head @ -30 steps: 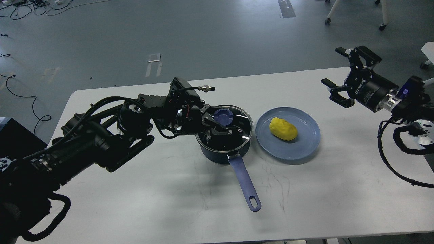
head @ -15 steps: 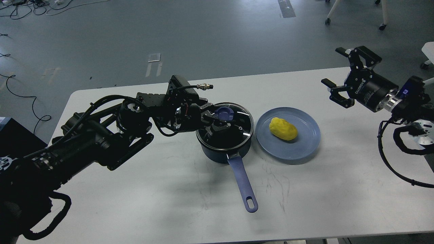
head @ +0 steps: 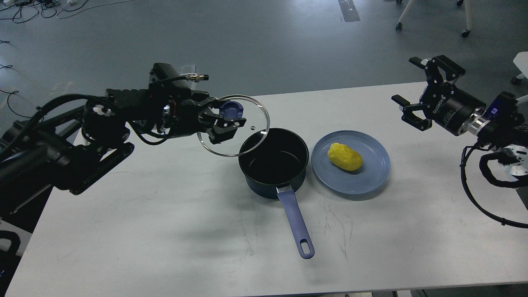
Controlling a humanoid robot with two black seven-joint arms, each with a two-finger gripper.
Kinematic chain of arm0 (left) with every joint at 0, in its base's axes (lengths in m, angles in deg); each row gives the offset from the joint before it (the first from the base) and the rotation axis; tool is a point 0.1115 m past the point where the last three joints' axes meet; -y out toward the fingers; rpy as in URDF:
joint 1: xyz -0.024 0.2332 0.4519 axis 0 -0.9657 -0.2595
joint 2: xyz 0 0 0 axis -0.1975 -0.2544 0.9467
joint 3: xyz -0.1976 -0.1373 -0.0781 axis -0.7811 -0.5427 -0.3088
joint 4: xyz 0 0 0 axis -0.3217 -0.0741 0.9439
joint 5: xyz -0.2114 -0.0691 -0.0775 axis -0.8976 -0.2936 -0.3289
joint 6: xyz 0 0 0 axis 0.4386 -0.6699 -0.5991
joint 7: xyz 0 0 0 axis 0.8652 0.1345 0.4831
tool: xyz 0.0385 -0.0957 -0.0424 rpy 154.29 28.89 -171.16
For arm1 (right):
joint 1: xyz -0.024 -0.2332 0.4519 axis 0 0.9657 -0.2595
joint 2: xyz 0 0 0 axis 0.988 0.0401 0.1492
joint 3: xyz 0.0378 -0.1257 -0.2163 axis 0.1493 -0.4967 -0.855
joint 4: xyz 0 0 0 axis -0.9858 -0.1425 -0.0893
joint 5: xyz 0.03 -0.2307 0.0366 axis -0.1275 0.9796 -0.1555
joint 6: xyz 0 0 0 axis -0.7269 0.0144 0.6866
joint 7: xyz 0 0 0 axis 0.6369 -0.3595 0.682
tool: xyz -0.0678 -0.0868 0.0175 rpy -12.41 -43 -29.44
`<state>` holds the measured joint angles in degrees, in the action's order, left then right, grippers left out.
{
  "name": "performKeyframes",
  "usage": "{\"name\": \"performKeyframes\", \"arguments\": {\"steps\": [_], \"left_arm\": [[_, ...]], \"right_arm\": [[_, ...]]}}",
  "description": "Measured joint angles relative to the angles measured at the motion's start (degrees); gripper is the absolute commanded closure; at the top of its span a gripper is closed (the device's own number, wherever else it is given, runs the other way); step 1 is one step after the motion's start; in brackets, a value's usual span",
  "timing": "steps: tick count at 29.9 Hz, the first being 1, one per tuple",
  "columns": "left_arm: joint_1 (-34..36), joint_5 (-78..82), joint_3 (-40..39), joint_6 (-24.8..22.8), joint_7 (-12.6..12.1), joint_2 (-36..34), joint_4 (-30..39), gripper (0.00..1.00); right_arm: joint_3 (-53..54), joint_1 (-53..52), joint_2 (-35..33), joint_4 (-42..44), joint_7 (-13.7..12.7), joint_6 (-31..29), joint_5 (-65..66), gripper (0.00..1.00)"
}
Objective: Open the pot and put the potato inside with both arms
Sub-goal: 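Lift the glass lid off the pot and carry it away, then lower the lid onto the table and release it with left gripper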
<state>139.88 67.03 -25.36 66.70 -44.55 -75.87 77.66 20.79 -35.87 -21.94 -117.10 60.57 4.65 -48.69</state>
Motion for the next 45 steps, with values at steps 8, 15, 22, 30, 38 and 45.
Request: {"name": "performKeyframes", "arguments": {"steps": [8, 15, 22, 30, 38, 45], "left_arm": [[-12.5, -3.6, 3.6, 11.0, 0.0, -11.3, -1.3, 0.54], [-19.9, -6.0, 3.6, 16.8, 0.0, -12.4, -6.5, 0.54], [-21.8, -7.9, 3.5, 17.3, 0.0, -11.7, -9.7, 0.51], [-25.1, -11.7, 3.6, 18.6, 0.0, -11.5, -11.5, 0.44], [-25.6, -11.9, 3.6, 18.7, 0.0, -9.2, -14.2, 0.1], [-25.6, -14.0, 3.9, 18.5, 0.0, -9.2, -13.9, 0.02]], "right_arm": [[0.0, 0.1, 0.0, 0.0, 0.0, 0.0, 0.0, 0.0], [0.0, 0.1, 0.1, 0.0, 0.0, 0.0, 0.0, 0.0], [-0.1, 0.1, 0.0, -0.1, 0.0, 0.0, 0.0, 0.0], [-0.2, 0.2, 0.2, 0.0, 0.0, 0.0, 0.1, 0.0], [-0.2, 0.3, 0.2, 0.0, 0.0, 0.0, 0.1, 0.0], [-0.2, 0.3, 0.2, -0.1, 0.0, 0.0, 0.1, 0.0]]}}
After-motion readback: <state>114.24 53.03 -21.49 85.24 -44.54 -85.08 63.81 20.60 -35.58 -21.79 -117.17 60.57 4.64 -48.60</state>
